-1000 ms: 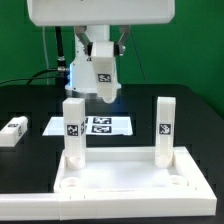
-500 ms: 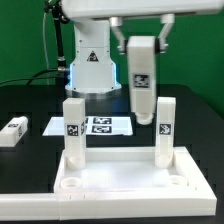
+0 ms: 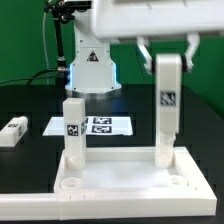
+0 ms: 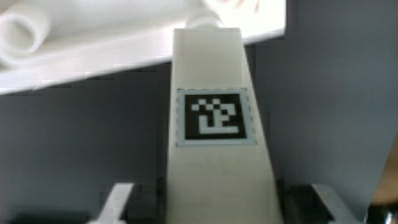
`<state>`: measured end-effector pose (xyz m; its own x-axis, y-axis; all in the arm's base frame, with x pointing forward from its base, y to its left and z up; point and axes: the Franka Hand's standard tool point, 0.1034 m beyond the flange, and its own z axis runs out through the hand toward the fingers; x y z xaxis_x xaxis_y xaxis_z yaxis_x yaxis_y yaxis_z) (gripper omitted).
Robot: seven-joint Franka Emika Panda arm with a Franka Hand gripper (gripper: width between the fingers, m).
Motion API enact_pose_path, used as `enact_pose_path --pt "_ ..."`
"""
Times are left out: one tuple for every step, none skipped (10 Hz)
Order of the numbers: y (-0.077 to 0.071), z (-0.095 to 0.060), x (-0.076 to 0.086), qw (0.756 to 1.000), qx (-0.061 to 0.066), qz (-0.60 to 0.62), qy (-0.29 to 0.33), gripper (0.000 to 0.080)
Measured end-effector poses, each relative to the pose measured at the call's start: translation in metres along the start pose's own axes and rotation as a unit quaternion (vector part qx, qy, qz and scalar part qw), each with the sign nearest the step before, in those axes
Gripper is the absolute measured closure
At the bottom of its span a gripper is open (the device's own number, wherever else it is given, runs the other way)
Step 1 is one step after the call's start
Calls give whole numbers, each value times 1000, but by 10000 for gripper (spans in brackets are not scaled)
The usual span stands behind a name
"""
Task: Assemble desk
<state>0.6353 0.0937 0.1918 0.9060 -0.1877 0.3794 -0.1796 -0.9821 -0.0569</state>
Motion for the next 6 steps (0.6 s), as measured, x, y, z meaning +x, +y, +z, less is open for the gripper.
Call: enact_pose_path --pt "10 9 -2 999 -9 -32 -5 512" --pt "13 10 0 999 -12 -39 0 512" --pt "6 14 -1 999 -6 -44 10 512" --pt "6 15 -3 999 -6 -43 7 512" --pt "6 15 -2 999 -5 -43 7 512" --pt "5 15 -3 999 -4 -44 7 512"
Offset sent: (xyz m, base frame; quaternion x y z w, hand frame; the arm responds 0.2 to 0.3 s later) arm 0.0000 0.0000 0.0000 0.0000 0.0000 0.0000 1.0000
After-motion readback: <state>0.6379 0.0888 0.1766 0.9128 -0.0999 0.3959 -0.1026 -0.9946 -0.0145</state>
